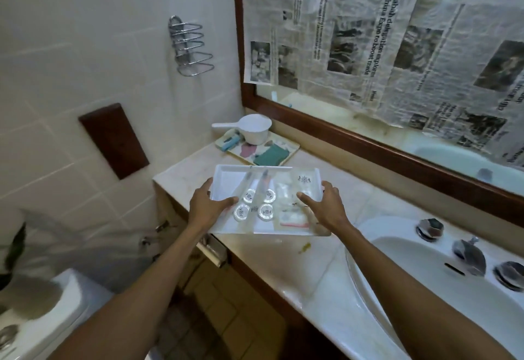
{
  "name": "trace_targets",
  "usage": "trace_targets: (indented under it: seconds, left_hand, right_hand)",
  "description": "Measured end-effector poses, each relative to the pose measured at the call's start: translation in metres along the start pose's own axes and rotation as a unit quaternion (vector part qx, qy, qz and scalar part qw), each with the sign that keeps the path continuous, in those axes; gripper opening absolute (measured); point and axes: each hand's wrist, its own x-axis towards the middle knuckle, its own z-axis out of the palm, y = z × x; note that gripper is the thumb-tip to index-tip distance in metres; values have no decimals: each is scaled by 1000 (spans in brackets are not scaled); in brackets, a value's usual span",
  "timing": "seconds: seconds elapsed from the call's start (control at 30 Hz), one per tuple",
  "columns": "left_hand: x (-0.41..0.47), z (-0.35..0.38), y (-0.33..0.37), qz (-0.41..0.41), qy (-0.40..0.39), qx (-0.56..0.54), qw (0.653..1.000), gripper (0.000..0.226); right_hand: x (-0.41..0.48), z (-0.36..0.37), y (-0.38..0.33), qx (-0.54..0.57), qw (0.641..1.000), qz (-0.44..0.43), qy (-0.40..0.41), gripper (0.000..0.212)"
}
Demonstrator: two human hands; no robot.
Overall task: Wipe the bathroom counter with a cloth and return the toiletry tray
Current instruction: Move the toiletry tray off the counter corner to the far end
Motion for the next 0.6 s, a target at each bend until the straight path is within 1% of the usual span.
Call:
trace_targets:
  seconds: [0.1, 0.3, 0.4, 0.47, 0.53, 0.6]
  left_hand:
    - [30, -20, -24, -37, 18, -2, 999, 93]
    - [93, -47, -61, -111, 67, 6, 992, 98]
    - [128, -61, -85, -142, 76, 36, 986, 107]
    - [154, -69, -107, -169, 74, 54, 981, 109]
    - [174, -74, -122, -193, 70, 61, 977, 101]
    - [185, -77, -130, -192, 65, 75, 976, 83]
  right_hand:
    - [31, 34, -19, 1, 999, -11, -33, 80]
    - [115, 105, -52, 1, 992, -53, -119, 68]
    - [170, 149, -54, -1, 986, -57, -157, 82]
    - [198, 176, -58, -8, 981, -60, -183, 85]
    - [217, 192, -75, -13, 975, -67, -209, 79]
    - [233, 210, -90, -13, 970, -79, -228, 77]
